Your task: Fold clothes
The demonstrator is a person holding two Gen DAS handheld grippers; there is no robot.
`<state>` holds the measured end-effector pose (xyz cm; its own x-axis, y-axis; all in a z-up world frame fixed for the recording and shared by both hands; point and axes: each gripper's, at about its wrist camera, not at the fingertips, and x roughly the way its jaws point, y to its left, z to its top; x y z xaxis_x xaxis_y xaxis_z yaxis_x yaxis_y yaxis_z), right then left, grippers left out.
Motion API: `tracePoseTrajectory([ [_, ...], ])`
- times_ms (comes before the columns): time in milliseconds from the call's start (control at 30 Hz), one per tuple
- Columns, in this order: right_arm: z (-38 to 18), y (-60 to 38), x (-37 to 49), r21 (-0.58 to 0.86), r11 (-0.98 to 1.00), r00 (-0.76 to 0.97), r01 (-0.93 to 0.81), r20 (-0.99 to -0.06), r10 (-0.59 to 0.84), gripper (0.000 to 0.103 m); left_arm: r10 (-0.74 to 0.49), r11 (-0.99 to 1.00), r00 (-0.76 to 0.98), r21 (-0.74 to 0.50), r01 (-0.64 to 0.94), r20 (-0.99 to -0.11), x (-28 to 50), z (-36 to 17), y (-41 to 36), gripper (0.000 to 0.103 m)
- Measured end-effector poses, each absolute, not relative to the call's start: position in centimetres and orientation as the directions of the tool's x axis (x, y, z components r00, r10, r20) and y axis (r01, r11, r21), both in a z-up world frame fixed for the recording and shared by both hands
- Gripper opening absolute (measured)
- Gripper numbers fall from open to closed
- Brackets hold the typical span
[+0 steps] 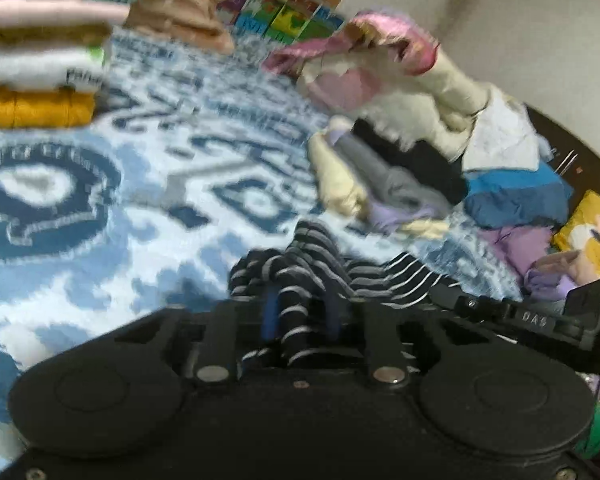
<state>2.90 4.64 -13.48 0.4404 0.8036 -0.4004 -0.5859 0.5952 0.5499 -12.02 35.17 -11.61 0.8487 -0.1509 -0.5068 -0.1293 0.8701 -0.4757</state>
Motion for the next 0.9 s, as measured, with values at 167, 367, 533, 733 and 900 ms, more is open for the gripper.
tracePoseTrajectory([
  [167,-15.1,2.1,4.8,0.838,0.297,0.33,-0.458,-0.15,0.932,0.017,-0.272,0.687,0.903,-0.724,-0.06,-0.333,-13.4,-12.1,38.4,0.006],
  [367,-18.9,2.6,6.8,0.915,0.314,0.283,-0.254,-0.24,0.929,0.029,-0.249,0.691,0.87,-0.707,-0.148,-0.426,-12.4,-13.1,38.3,0.022],
  [533,-13.7,1.5,4.1,0.765,0.442,0.383,-0.47,-0.274,0.882,0.057,-0.054,0.9,0.876,-0.404,-0.166,-0.479,-15.1,-9.5,35.3,0.03],
  [733,-8.8,2.2,-5.7,0.262,0.532,0.449,-0.805,-0.315,0.836,0.056,-0.051,0.984,0.897,-0.176,-0.03,-0.44,-20.1,-7.3,29.6,0.03],
  [900,-9.6,5.4,-10.3,-0.007,0.529,0.498,-0.848,-0.349,0.794,0.041,-0.067,0.997,0.88,-0.064,0.042,-0.47,-19.4,-9.1,26.1,0.03],
])
